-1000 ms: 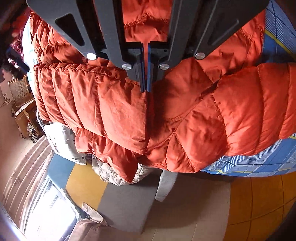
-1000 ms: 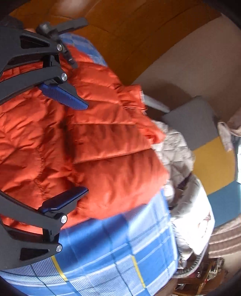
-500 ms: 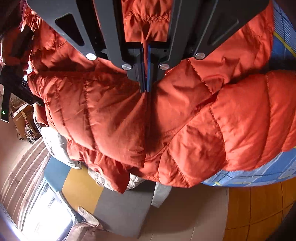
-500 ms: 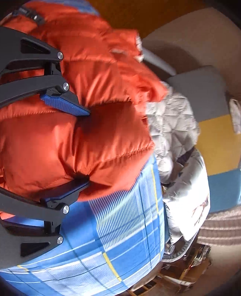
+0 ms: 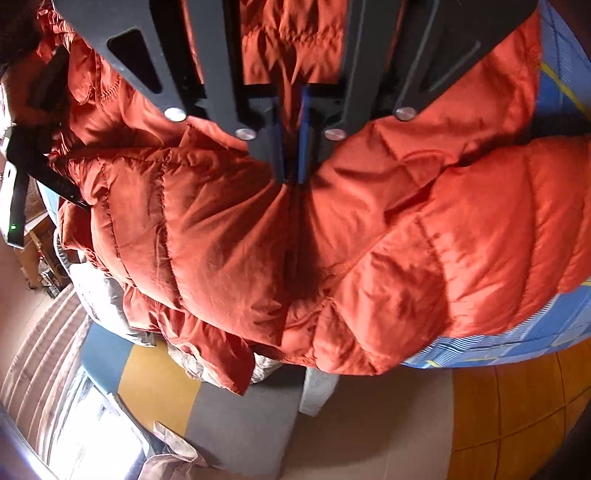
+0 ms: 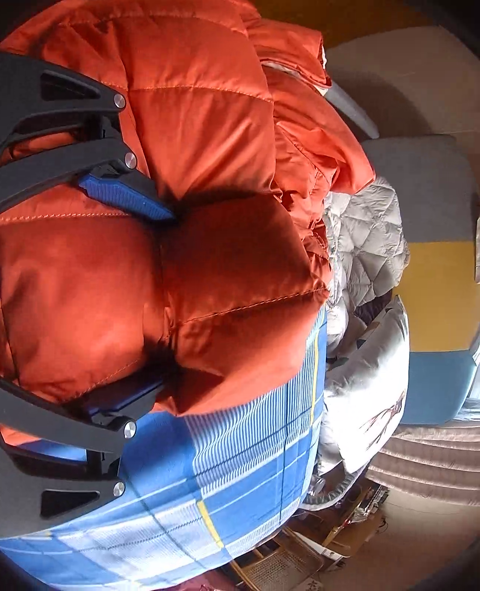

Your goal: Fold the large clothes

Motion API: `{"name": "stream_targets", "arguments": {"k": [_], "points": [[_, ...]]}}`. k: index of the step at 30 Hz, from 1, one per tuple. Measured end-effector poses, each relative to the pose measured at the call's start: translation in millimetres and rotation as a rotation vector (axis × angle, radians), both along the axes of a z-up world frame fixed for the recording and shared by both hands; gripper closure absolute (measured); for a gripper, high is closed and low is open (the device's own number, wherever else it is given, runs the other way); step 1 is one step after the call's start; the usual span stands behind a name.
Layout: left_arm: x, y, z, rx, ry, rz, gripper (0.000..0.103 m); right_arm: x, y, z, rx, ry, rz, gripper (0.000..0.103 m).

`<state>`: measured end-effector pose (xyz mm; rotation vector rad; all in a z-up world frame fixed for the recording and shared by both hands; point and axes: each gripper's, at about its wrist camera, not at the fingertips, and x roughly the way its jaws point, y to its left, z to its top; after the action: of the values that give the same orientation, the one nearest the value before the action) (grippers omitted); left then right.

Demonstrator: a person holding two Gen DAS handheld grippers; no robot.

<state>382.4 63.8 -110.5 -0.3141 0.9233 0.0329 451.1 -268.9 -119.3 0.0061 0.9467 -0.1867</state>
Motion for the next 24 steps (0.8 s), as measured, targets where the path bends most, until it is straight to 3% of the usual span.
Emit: {"name": "stream_targets", "arguments": {"k": [3, 15, 24], "points": [[-11.3, 1.0, 9.9, 0.015, -0.024, 0.022, 0.054, -10.8, 3.3, 11.2, 0.007, -0.009, 0.014, 0.012], [-80.5, 42.7, 30.4, -0.012, -0.072, 0.129, 0.037, -87.6, 34.3, 39.7, 0.072, -0.048, 0.099, 0.010], [-145.3, 125.4, 17.7, 0.018, -0.051, 0.265, 0.027, -149.6, 43.5, 29.6, 0.051, -0.011, 0.112, 0.010]]}}
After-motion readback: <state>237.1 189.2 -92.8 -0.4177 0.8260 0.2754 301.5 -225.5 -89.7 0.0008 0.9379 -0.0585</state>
